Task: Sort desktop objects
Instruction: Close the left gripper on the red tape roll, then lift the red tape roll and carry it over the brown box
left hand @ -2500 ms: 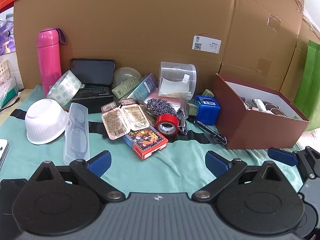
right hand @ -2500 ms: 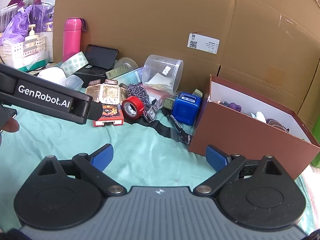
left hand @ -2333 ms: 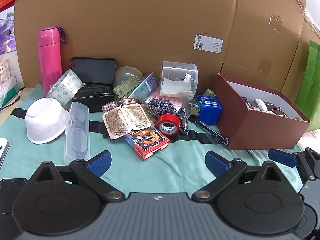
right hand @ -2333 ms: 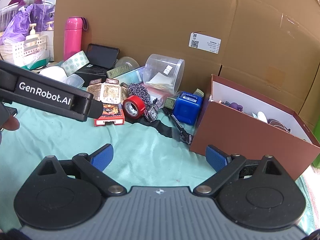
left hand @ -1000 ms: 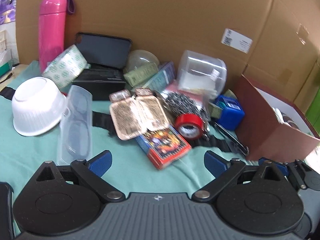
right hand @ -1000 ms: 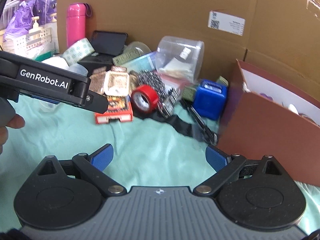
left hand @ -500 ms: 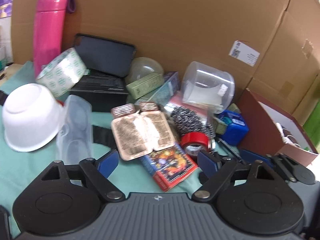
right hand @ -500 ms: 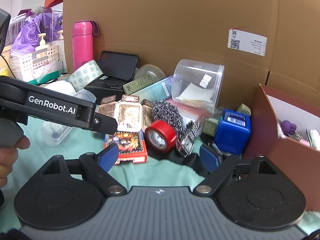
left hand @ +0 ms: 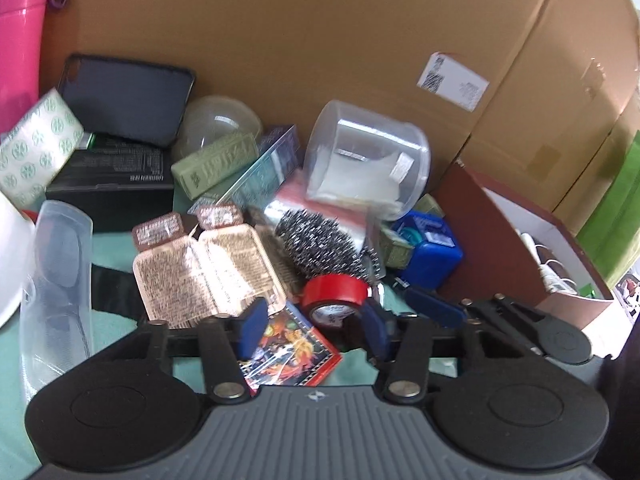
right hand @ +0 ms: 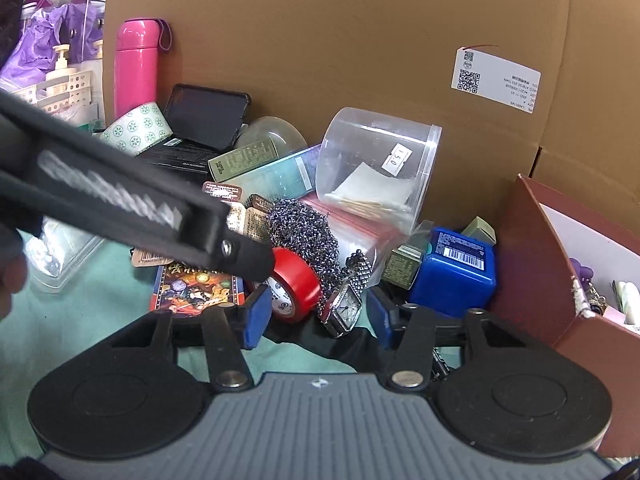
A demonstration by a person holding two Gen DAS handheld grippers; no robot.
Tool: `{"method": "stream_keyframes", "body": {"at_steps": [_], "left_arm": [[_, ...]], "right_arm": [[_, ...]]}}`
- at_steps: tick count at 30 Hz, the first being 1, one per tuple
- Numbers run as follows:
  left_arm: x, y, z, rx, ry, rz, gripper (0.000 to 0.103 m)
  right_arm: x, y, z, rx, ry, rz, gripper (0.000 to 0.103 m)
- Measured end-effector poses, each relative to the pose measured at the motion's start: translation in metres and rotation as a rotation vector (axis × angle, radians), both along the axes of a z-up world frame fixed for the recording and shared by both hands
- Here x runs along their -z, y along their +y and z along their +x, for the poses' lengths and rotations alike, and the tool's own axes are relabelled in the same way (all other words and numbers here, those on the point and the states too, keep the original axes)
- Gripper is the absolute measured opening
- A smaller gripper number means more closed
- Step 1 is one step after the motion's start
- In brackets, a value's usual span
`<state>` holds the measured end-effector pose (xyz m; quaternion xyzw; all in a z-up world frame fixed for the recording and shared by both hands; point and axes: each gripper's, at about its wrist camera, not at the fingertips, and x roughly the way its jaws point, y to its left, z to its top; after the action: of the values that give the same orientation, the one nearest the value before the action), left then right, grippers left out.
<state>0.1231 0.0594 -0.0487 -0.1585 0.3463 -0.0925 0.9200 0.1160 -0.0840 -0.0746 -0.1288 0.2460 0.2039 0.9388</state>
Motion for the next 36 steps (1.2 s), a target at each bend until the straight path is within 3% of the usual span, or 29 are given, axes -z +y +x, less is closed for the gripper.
{"method": "stream_keyframes", "body": {"at_steps": [4, 8, 15, 18, 21, 23, 36], "left_arm": [[0.003, 0.003, 0.002, 0.007, 0.003, 0.016, 0.029], [0.006, -0.003, 0.007, 0.016, -0.004, 0.032, 0.028], [0.009, -0.019, 0.016, 0.045, -0.042, 0.090, 0.028], [0.011, -0.018, 0.017, 0.036, -0.041, 0.091, 0.012], [0.013, -0.019, 0.017, 0.025, -0.032, 0.095, 0.009], [0.013, -0.021, 0.013, 0.017, -0.029, 0.096, 0.008], [-0.017, -0.039, -0.028, 0.009, -0.103, 0.107, 0.008]], "right_arm": [[0.004, 0.000, 0.006, 0.012, 0.007, -0.009, 0.043], [0.006, -0.001, 0.009, 0.011, 0.021, 0.017, 0.033], [0.002, -0.002, 0.005, 0.008, -0.020, 0.023, 0.029], [0.004, -0.001, 0.006, -0.005, -0.009, 0.024, 0.023], [0.003, 0.002, 0.003, -0.014, -0.023, 0.010, 0.016], [0.000, 0.002, 0.000, -0.027, -0.019, 0.009, 0.005], [-0.027, -0.010, -0.037, -0.026, -0.090, 0.020, 0.005]]}}
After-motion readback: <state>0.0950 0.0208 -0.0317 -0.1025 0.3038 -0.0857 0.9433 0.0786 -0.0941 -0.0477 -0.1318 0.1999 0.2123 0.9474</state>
